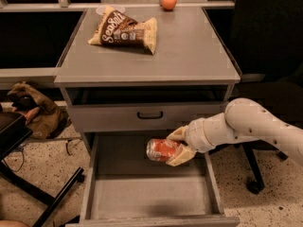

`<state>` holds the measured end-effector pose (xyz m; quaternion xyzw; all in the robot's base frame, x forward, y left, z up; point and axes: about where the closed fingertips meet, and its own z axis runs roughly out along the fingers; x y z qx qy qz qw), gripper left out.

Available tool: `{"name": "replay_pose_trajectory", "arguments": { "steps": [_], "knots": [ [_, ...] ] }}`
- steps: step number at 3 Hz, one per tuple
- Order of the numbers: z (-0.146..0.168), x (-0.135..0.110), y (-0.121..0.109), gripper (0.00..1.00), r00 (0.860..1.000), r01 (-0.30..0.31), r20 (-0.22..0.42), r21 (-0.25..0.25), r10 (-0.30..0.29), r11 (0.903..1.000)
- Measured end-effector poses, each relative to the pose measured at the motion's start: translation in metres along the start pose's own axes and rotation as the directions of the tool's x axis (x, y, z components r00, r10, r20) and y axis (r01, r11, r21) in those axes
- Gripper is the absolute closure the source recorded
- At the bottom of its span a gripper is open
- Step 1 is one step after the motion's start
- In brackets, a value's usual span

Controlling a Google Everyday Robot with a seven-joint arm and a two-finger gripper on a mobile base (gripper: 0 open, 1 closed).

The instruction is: Place coke can into middle drawer

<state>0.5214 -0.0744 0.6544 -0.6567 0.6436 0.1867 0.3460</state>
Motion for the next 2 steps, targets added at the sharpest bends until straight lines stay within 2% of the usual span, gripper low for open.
{"name": "replay_pose_trajectory", "arguments": {
  "steps": [1, 2],
  "knots": [
    [0.022, 0.028, 0.005, 1.0, 0.999, -0.041, 0.005, 0.038, 0.041, 0.9984],
    [0.066, 0.091, 0.026, 1.0, 0.989, -0.149, 0.019, 0.102, 0.148, 0.9835]
  ]
}}
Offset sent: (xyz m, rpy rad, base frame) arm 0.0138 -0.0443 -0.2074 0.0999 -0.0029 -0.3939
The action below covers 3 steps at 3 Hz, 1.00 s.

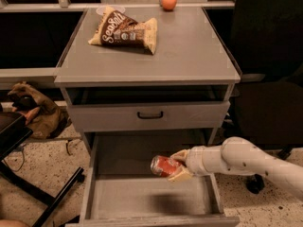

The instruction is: Place coke can into middle drawer

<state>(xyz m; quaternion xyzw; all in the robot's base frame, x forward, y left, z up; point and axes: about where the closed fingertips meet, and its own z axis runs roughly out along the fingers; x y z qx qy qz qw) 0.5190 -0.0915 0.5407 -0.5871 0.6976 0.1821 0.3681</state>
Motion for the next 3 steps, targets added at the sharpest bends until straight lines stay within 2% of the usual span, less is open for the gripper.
{"name": "replay_pose_trajectory", "arguments": {
  "steps": [1, 2, 3],
  "knots": [
    [0.041, 0.043, 0.001, 1.0, 0.996, -0.084, 0.026, 0.051, 0.083, 0.9951],
    [0.05, 0.047, 0.002, 1.0, 0.996, -0.089, 0.034, 0.04, 0.088, 0.9952],
    [0.081, 0.075, -0.003, 1.0, 0.993, -0.118, 0.027, 0.045, 0.117, 0.992]
  ]
}}
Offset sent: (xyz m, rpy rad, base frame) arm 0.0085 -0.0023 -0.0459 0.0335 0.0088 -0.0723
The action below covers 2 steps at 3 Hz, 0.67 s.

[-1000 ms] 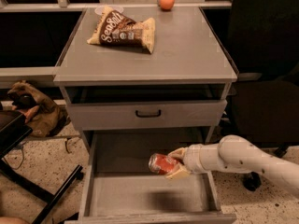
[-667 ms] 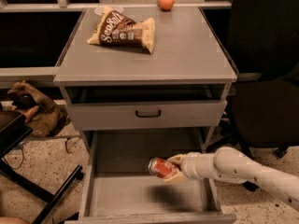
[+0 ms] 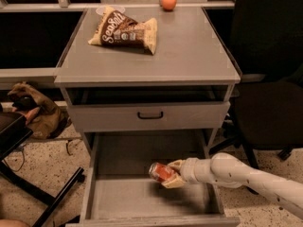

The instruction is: Place coke can into middle drawer

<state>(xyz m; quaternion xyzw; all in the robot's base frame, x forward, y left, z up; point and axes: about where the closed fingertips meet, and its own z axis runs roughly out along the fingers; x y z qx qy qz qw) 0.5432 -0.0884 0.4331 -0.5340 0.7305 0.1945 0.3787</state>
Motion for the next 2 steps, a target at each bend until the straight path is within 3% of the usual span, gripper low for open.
{"name": "replay_pose_trajectory", "arguments": {
  "steps": [1, 2],
  "knots": [
    [0.036, 0.03, -0.009, 1.0, 0.998, -0.015, -0.065, 0.029, 0.017, 0.9995],
    [0.053, 0.041, -0.017, 1.0, 0.993, -0.023, -0.11, 0.067, 0.03, 0.9975]
  ]
}}
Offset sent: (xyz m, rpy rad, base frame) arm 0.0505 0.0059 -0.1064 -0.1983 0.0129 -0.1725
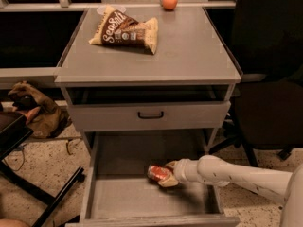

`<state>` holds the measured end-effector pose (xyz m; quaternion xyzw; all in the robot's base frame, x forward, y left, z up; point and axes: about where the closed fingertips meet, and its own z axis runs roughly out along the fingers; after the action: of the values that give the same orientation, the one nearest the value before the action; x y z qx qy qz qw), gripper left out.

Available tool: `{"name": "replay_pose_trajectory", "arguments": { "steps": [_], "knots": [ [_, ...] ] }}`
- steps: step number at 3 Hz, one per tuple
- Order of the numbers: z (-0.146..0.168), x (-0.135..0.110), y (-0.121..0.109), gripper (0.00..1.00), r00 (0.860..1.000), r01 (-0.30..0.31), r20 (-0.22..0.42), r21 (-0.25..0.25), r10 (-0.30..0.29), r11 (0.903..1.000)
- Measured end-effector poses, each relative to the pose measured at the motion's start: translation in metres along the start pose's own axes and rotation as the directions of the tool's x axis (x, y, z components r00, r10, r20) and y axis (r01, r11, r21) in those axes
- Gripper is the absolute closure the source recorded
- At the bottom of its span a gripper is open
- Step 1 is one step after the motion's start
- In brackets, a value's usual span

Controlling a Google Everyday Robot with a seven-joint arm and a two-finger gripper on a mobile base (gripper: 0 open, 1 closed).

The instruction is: Place coke can into middle drawer

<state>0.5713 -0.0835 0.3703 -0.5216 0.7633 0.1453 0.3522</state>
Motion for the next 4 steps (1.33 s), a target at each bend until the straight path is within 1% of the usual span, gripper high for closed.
{"name": "replay_pose_trajectory", "arguments": {
  "steps": [1, 4],
  "knots": [
    [0.0, 0.0, 0.0, 0.81, 1.0, 0.0, 0.0, 0.0, 0.0, 1.0],
    [0.0001, 0.0, 0.0001, 0.12, 1.0, 0.0, 0.0, 0.0, 0.0, 1.0]
  ]
}}
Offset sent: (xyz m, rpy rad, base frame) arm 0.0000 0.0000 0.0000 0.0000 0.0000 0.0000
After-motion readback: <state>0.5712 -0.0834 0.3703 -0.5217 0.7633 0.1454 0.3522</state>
